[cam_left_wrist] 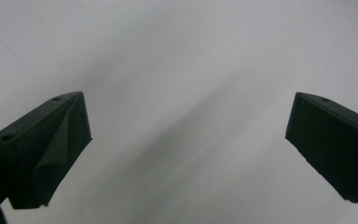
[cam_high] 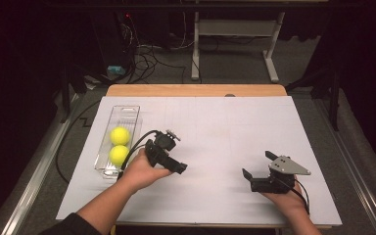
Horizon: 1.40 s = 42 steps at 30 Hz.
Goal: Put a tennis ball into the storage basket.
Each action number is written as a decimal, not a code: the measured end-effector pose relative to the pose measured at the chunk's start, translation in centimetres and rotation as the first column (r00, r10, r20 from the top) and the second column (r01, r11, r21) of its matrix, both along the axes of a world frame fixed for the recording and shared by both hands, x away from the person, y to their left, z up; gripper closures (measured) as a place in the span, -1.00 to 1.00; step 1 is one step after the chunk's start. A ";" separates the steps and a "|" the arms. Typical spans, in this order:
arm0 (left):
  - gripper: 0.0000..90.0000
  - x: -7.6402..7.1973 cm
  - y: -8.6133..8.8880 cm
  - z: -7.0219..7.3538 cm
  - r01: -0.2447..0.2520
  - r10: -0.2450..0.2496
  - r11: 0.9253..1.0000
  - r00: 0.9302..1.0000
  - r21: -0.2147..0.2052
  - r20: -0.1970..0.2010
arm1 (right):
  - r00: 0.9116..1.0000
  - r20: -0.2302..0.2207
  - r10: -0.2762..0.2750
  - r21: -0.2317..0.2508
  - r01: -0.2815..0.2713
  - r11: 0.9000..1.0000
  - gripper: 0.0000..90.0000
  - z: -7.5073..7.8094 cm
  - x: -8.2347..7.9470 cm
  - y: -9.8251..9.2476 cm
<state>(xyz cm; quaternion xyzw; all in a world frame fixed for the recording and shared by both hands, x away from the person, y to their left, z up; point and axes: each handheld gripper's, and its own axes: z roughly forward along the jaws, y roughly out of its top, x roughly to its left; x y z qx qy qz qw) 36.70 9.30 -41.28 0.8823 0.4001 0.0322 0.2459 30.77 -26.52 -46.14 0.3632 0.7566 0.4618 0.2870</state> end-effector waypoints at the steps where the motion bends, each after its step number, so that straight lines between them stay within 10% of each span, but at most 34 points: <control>1: -0.98 -0.3 0.2 -0.4 -0.006 0.006 0.999 1.000 -0.033 0.014 | 1.000 -0.002 0.001 0.000 -0.001 1.000 -1.00 0.0 0.0 0.0; 11: -0.96 -2.1 2.0 -3.8 -0.059 0.099 0.968 0.983 -0.244 0.153 | 1.000 0.000 0.015 0.001 -0.015 1.000 -1.00 -0.1 0.0 0.3; 20: -0.97 -3.4 3.2 -4.7 0.001 0.117 0.940 0.938 -0.341 0.325 | 1.000 -0.016 0.012 0.017 -0.011 1.000 -1.00 -0.2 -0.3 0.6; 24: -0.97 -3.9 4.0 -4.4 0.030 0.141 0.914 0.912 -0.406 0.385 | 1.000 -0.022 0.005 0.030 -0.004 1.000 -1.00 -0.2 -0.5 0.8; 27: -0.95 -4.2 4.1 -4.2 0.055 0.127 0.909 0.908 -0.414 0.399 | 1.000 -0.026 -0.006 0.048 0.008 0.999 -1.00 -0.1 -0.6 0.7; 31: -0.96 -4.4 4.5 -4.2 0.054 0.147 0.883 0.912 -0.466 0.384 | 0.999 -0.023 -0.034 0.077 0.036 0.996 -1.00 0.2 -1.3 0.3; 36: -0.99 -4.6 4.6 -4.4 0.051 0.136 0.891 0.918 -0.451 0.372 | 0.998 0.006 -0.067 0.100 0.066 0.993 -1.00 0.7 -2.3 -1.1; 42: -1.00 -5.0 4.6 -4.5 0.080 0.148 0.879 0.891 -0.471 0.428 | 0.997 0.022 -0.080 0.119 0.077 0.990 -1.00 0.9 -2.2 -2.0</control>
